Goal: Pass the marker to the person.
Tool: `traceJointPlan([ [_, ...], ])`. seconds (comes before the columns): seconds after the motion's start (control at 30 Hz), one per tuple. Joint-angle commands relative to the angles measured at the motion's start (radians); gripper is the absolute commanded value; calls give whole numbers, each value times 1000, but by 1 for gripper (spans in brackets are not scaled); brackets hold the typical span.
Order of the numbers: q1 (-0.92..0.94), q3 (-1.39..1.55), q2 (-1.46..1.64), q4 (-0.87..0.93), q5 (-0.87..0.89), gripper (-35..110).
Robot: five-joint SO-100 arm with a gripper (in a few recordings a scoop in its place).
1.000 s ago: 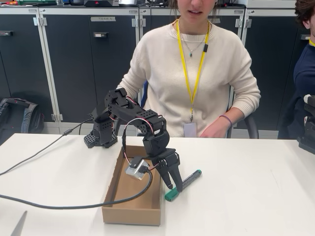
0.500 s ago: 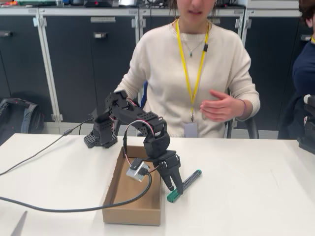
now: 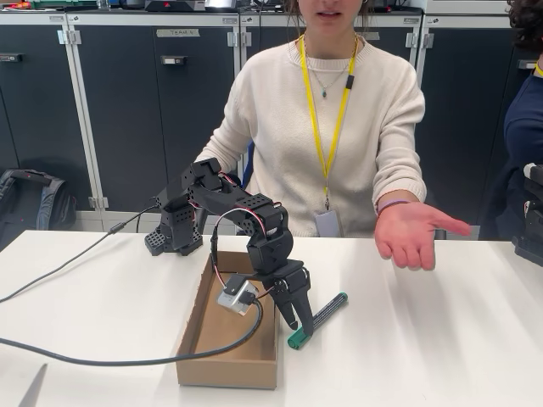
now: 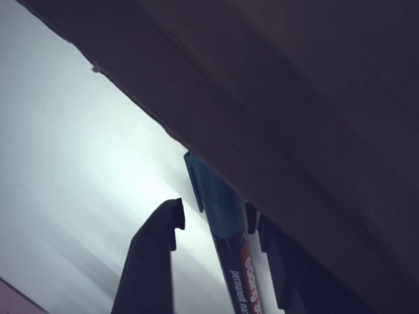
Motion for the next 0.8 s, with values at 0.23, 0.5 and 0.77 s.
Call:
traceJointPlan([
  [0.23,120,3,-8,-100,-140,22],
  [0.5,133,20,-5,-32,-216,17],
  [0.77,152,46,15,-75,-92,18],
])
